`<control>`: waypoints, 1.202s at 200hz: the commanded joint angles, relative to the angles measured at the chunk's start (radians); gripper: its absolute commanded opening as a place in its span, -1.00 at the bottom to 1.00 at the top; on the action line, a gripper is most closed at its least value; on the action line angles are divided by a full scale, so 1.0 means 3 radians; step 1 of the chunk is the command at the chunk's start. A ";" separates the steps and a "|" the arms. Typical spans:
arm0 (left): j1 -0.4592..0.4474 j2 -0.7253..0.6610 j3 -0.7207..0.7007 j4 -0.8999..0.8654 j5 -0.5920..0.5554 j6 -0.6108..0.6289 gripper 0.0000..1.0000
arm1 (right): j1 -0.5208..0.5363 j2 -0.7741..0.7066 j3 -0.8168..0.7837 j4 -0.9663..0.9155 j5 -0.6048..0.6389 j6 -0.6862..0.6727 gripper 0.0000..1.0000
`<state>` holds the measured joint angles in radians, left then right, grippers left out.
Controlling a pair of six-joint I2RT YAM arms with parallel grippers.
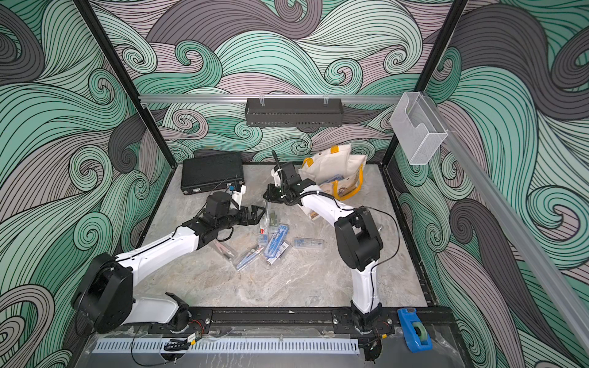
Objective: Put the compass set into the canvas bag
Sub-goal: Pick up the compass set at the center of the board, then place the compass set in the canvas bag.
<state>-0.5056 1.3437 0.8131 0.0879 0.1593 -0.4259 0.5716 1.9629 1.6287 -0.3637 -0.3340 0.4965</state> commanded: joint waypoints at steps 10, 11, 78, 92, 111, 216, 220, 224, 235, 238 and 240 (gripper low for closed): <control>0.0013 -0.0187 0.0009 -0.0126 -0.0246 0.0056 0.97 | -0.0175 -0.0388 0.0385 -0.0297 0.0225 -0.0332 -0.94; 0.0013 -0.0193 0.0010 -0.0133 -0.0256 0.0058 0.97 | -0.0184 -0.0395 0.0393 -0.0299 0.0229 -0.0339 -0.94; 0.0012 -0.0241 -0.0052 -0.0278 -0.0489 -0.0019 0.97 | -0.0852 -0.0671 0.0798 -0.0404 0.0771 -0.0621 -0.95; 0.0013 -0.0246 -0.0072 -0.0250 -0.0493 -0.0056 0.97 | -0.0993 -0.0668 0.0809 -0.0409 0.0935 -0.0656 -0.95; 0.0011 -0.0261 -0.0097 -0.0216 -0.0513 -0.0085 0.97 | -0.1152 -0.0640 0.0772 -0.0404 0.1134 -0.0698 -0.95; 0.0013 -0.0174 -0.0141 -0.0201 -0.0653 -0.0215 0.96 | -0.1346 0.0024 0.0503 -0.0410 0.1558 -0.0920 -0.93; 0.0012 -0.0174 -0.0147 -0.0190 -0.0654 -0.0218 0.96 | -0.1345 0.0059 0.0496 -0.0417 0.1556 -0.0930 -0.93; 0.0013 -0.0176 -0.0149 -0.0183 -0.0654 -0.0218 0.96 | -0.1346 0.0087 0.0493 -0.0423 0.1551 -0.0934 -0.93; 0.0013 -0.0184 -0.0159 -0.0177 -0.0654 -0.0224 0.96 | -0.1346 0.0155 0.0476 -0.0424 0.1553 -0.0962 -0.93; 0.0013 -0.0187 -0.0159 -0.0180 -0.0654 -0.0222 0.96 | -0.1345 0.0171 0.0475 -0.0421 0.1549 -0.0968 -0.93; 0.0011 -0.0187 -0.0159 -0.0181 -0.0654 -0.0222 0.96 | -0.1347 0.0181 0.0471 -0.0427 0.1551 -0.0973 -0.93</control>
<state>-0.5056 1.2854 0.7700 0.0235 -0.0162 -0.4797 0.1650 1.9881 1.7798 -0.4866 0.1162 0.2356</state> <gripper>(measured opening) 0.982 0.201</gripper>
